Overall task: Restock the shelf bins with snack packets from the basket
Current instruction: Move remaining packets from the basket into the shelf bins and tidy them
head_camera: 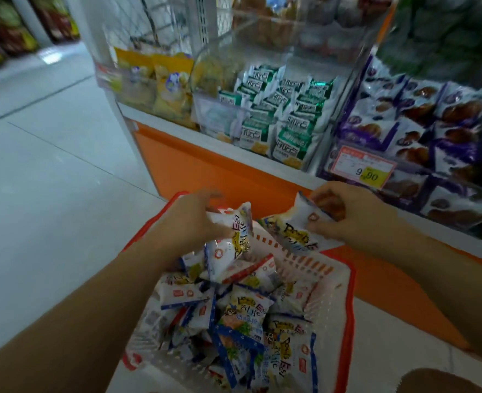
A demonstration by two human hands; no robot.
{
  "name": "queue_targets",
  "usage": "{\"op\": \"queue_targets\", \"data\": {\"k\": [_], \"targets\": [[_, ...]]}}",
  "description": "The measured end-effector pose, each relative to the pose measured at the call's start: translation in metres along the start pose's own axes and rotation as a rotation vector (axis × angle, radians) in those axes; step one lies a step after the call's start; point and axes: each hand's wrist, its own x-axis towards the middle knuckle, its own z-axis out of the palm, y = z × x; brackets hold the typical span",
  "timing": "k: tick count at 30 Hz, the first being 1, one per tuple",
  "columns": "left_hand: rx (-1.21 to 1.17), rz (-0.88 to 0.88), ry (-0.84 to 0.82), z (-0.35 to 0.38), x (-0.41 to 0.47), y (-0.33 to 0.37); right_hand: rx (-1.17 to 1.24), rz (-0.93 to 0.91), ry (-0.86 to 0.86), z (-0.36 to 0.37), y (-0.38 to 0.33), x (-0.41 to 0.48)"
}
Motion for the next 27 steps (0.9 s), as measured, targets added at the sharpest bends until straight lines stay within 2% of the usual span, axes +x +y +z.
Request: {"op": "queue_targets", "data": {"k": [3,7,12,16,19,22,25,27], "targets": [[0.052,0.108,0.121,-0.039,-0.008,0.035,0.006,-0.097,-0.089,-0.036,-0.040,-0.007],[0.031,0.228,0.204,-0.089,-0.017,0.091,-0.211,-0.232,-0.274,-0.095,-0.103,-0.010],[0.072,0.386,0.157,-0.127,-0.025,0.158,-0.311,-0.399,-0.276,-0.135,-0.154,-0.006],[-0.051,0.452,0.112,-0.150,-0.031,0.194,-0.182,-0.405,-0.296,-0.154,-0.167,-0.011],[-0.172,0.506,0.060,-0.160,-0.036,0.214,-0.110,-0.392,-0.229,-0.166,-0.169,-0.018],[-0.331,0.531,0.112,-0.168,-0.044,0.225,-0.048,-0.382,-0.189,-0.176,-0.167,-0.028],[-0.546,0.441,0.200,-0.169,-0.045,0.221,0.020,-0.320,-0.057,-0.193,-0.161,-0.039],[-0.645,0.347,0.085,-0.160,-0.051,0.222,0.087,-0.287,0.069,-0.205,-0.158,-0.044]]}}
